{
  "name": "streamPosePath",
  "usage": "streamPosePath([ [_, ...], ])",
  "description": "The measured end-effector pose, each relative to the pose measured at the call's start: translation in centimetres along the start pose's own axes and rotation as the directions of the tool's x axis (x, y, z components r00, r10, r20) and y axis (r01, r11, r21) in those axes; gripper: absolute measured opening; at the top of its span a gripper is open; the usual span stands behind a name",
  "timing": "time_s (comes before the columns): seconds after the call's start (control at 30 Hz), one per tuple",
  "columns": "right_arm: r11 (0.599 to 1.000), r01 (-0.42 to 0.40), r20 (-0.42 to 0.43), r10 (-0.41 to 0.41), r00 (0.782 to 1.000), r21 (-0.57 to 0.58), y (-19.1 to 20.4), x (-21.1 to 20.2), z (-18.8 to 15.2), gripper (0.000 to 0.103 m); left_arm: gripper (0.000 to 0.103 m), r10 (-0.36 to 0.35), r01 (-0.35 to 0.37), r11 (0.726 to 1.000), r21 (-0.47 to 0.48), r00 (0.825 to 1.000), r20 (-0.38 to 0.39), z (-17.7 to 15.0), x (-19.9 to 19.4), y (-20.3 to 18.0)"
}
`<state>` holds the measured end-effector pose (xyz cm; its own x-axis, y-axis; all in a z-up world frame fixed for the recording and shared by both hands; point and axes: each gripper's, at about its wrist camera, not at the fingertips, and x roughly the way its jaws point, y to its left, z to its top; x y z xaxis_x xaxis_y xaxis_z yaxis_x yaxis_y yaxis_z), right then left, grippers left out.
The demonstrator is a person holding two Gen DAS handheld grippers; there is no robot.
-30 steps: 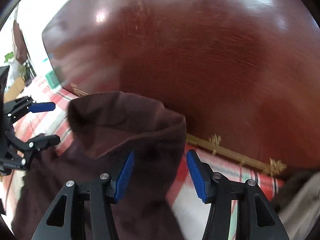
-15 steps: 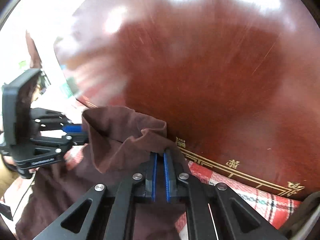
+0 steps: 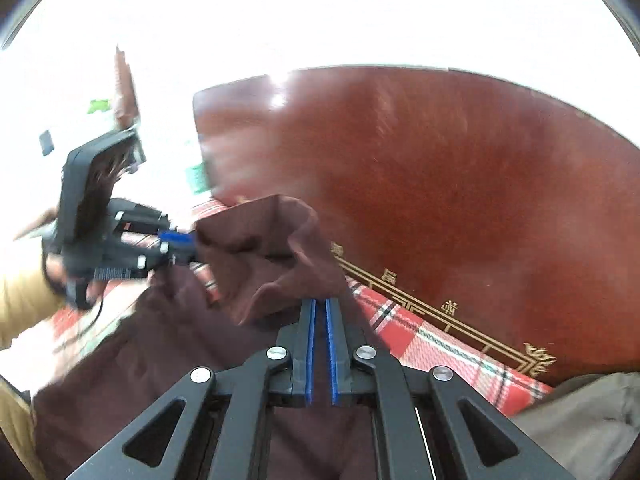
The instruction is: Fold clothes
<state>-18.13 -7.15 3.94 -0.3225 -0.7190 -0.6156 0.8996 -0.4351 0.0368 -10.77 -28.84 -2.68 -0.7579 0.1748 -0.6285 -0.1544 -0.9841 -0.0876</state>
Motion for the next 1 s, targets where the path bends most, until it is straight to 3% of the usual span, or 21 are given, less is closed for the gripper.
streamPosePath([
  [0.13, 0.999, -0.027, -0.009, 0.026, 1.0, -0.045, 3.6, -3.1, -2.2, 0.004, 0.015, -0.055, 0.054, 0.997, 0.052, 0.998, 0.029, -1.5, -4.2, -2.3],
  [0.2, 0.997, 0.013, -0.051, -0.018, 0.999, -0.082, 4.7, -3.1, -3.5, 0.004, 0.015, -0.025, 0.024, 0.994, 0.105, 1.0, 0.008, -2.5, -4.6, -3.3],
  [0.27, 0.994, 0.062, -0.093, -0.07, 0.993, -0.086, 4.3, -2.4, -4.2, 0.012, 0.019, 0.019, -0.014, 0.99, 0.138, 0.999, -0.029, -3.1, -4.2, -3.7],
  [0.3, 0.992, 0.098, -0.114, -0.107, 0.988, -0.083, 3.9, -1.6, -4.2, 0.018, 0.039, 0.032, -0.027, 0.991, 0.13, 0.999, -0.033, -2.9, -3.5, -3.6],
  [0.33, 0.987, 0.133, -0.128, -0.143, 0.981, -0.086, 3.5, -0.7, -4.0, 0.036, 0.068, 0.045, -0.04, 0.992, 0.123, 0.998, -0.037, -2.6, -2.7, -3.4],
  [0.37, 0.982, 0.158, -0.135, -0.171, 0.976, -0.102, 3.4, 0.0, -3.9, 0.047, 0.078, 0.058, -0.053, 0.992, 0.115, 0.997, -0.041, -2.4, -2.0, -3.3],
  [0.4, 0.976, 0.18, -0.134, -0.196, 0.971, -0.119, 3.2, 0.9, -3.6, 0.047, 0.084, 0.071, -0.065, 0.992, 0.108, 0.996, -0.045, -2.1, -1.3, -3.2],
  [0.6, 0.952, 0.215, -0.202, -0.259, 0.944, -0.218, 1.2, 7.0, -1.4, 0.052, 0.083, 0.103, -0.091, 0.992, 0.093, 0.985, -0.136, 0.8, 6.5, -2.2],
  [0.67, 0.951, 0.205, -0.209, -0.254, 0.944, -0.231, 0.8, 8.8, -0.8, 0.052, 0.081, 0.119, -0.104, 0.99, 0.091, 0.977, -0.178, 1.5, 9.2, -1.7],
  [0.7, 0.953, 0.192, -0.212, -0.243, 0.947, -0.236, 0.8, 9.5, -0.6, 0.052, 0.065, 0.122, -0.107, 0.99, 0.087, 0.973, -0.198, 1.8, 10.5, -1.4],
  [0.73, 0.955, 0.174, -0.214, -0.227, 0.95, -0.24, 0.9, 10.1, -0.4, 0.049, 0.038, 0.119, -0.105, 0.992, 0.077, 0.969, -0.218, 1.9, 11.4, -1.0],
  [0.8, 0.962, 0.131, -0.229, -0.187, 0.955, -0.239, 1.2, 10.8, -0.1, 0.036, 0.008, 0.101, -0.09, 0.994, 0.055, 0.963, -0.25, 2.0, 12.2, -0.4],
  [0.83, 0.964, 0.113, -0.237, -0.171, 0.956, -0.24, 1.3, 11.0, -0.1, 0.012, 0.008, 0.097, -0.088, 0.995, 0.047, 0.963, -0.253, 2.0, 12.2, -0.2],
  [0.87, 0.967, 0.103, -0.238, -0.159, 0.958, -0.234, 1.4, 10.9, 0.0, 0.007, 0.008, 0.095, -0.087, 0.995, 0.042, 0.963, -0.251, 1.9, 12.0, -0.1],
  [1.0, 0.985, 0.072, -0.147, -0.095, 0.985, -0.155, 1.3, 6.6, 0.0, 0.004, 0.007, 0.07, -0.063, 0.997, 0.044, 0.983, -0.168, 1.6, 7.1, -0.3],
])
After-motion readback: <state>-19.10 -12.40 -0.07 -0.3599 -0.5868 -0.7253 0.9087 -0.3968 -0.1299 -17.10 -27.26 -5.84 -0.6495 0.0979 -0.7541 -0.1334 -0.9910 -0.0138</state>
